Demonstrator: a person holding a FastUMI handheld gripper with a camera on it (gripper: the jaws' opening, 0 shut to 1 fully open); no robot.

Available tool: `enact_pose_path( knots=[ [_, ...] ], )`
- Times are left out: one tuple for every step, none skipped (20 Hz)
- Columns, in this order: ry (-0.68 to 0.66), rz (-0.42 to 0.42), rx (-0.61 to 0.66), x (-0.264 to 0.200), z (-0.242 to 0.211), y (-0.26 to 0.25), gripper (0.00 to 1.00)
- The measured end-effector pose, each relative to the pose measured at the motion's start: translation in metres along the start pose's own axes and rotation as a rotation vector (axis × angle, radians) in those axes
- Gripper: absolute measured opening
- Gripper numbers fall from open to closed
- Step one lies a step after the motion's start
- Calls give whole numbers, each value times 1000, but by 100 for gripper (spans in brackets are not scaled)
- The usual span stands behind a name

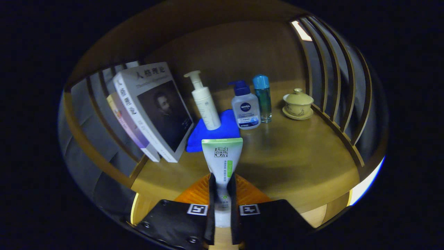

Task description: Pull open the drawer, take out the items inside it, and place them on the countertop above the cabinet.

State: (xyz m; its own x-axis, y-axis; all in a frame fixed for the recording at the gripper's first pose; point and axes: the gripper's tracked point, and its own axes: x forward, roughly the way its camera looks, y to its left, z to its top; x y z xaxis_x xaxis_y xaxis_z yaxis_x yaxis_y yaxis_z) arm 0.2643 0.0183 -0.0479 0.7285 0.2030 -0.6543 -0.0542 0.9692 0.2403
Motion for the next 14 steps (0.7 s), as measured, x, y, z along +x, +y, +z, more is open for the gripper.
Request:
enact_pose_path(
  knots=[
    [-10, 1, 19, 5, 3, 2, 20],
    [-18, -7, 33, 9, 6, 2, 21],
    [-28, -17, 46, 13, 8, 0, 21],
    [-28, -27, 51, 18, 9, -1, 21],
    [-20, -32, 47, 20, 7, -2, 26],
    [-16, -46, 44, 22, 6, -4, 26],
    [-15, -49, 37, 25, 5, -4, 30],
    [-26, -50, 34, 25, 8, -3, 38],
    [-27, -59, 30, 22, 5, -3, 47],
    [-30, -52, 18, 19, 4, 1, 55],
    [-33, -35, 1, 16, 4, 5, 64],
    [-41, -48, -30, 8, 3, 4, 72],
    [-57, -54, -69, 2, 2, 4, 81],
    [-80, -64, -112, -9, 3, 4, 90]
  ],
)
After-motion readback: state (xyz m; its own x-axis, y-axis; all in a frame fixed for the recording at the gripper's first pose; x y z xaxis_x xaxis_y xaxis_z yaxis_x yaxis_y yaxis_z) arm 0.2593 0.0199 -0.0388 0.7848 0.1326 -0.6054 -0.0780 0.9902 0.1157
